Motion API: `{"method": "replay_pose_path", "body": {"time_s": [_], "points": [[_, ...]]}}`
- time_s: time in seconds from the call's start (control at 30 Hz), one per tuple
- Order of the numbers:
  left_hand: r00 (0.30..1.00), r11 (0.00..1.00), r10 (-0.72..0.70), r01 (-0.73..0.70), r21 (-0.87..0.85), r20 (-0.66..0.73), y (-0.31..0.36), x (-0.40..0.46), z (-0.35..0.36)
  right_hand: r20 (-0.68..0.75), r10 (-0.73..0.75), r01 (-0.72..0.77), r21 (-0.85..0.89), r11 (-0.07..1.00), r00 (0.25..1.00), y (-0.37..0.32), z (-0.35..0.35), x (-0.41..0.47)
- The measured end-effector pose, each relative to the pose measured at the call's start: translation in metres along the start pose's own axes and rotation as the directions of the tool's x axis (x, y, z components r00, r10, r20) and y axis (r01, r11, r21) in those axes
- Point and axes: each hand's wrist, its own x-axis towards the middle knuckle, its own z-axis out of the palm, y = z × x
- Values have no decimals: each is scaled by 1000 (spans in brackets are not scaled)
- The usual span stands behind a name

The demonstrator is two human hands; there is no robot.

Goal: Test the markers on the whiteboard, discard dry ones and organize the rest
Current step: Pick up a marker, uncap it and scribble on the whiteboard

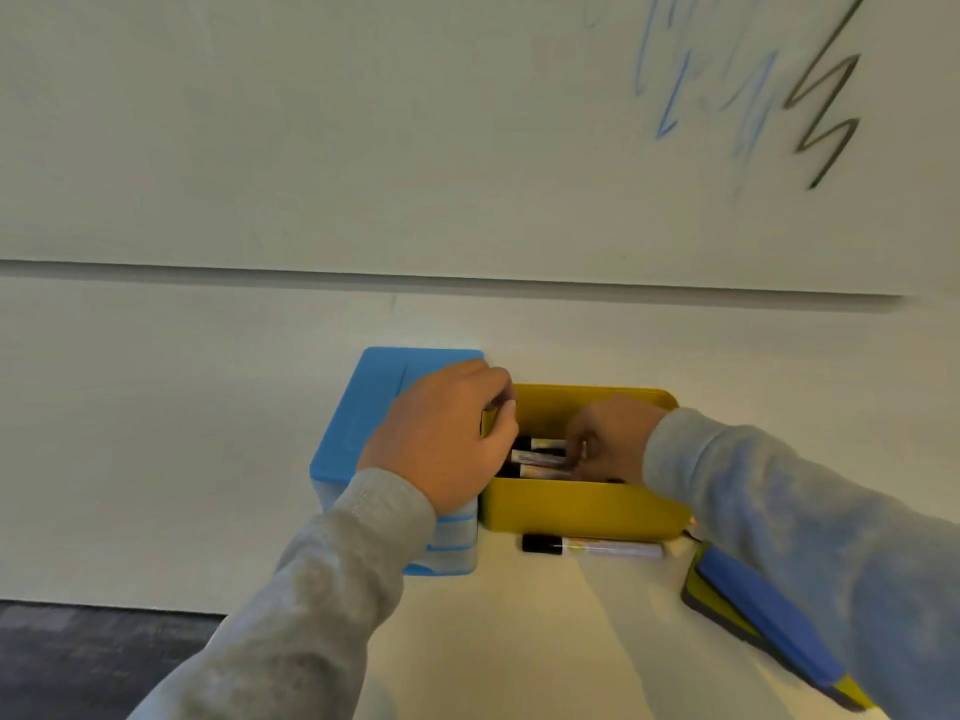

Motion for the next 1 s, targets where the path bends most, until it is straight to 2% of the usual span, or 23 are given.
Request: {"method": "replay_pose_path", "body": {"time_s": [0.1, 0.33, 0.6, 0.8, 1.0], "points": [[1000, 1000, 0, 0, -17, 1, -1, 1, 1, 98, 22, -15, -66, 998, 995, -7, 7, 19], [1000, 1000, -1, 1, -19, -12, -3, 1, 3, 125, 5, 23, -217, 976, 992, -12, 13, 36], [1000, 1000, -2, 2, -18, -13, -3, 1, 3, 219, -39, 115, -346, 931, 975, -18, 13, 35], [1000, 1000, -4, 4, -11, -10, -4, 1, 4, 223, -39, 99, -269, 958, 974, -12, 13, 33], [1000, 1000, -9, 9, -22, -7, -5, 1, 4, 59, -41, 42, -19, 999, 997, 2, -2, 20]]}}
